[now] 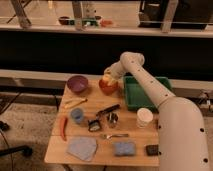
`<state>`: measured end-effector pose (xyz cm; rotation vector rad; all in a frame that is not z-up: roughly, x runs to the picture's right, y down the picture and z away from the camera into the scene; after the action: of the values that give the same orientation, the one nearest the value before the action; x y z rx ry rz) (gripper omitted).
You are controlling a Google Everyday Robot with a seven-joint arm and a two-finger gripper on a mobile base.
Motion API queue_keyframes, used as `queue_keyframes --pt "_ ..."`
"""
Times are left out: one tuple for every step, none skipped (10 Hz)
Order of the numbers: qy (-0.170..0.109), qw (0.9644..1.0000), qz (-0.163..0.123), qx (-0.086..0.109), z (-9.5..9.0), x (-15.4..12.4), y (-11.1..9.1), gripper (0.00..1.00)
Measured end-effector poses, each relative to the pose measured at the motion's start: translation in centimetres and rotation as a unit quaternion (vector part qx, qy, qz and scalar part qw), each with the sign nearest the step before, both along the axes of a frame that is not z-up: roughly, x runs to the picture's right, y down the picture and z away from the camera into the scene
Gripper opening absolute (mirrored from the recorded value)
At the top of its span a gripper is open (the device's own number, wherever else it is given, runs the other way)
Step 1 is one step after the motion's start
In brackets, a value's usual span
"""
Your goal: Place apple in red bowl
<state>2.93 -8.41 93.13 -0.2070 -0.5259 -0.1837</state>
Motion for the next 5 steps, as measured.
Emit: queue_keyframes --pt "0.002 1.0 0.001 -0.001 0.03 0.1 0.01 0.0" --pt "0.002 1.0 0.001 -0.001 0.02 0.09 0.02 0.02" --pt "0.002 1.0 0.001 -0.001 0.03 0.09 0.03 0.08" --pt "0.002 1.0 0.001 -0.001 0.03 0.09 0.03 0.18" --pt "0.002 1.0 0.0 -0.001 0.03 0.09 0.03 0.28"
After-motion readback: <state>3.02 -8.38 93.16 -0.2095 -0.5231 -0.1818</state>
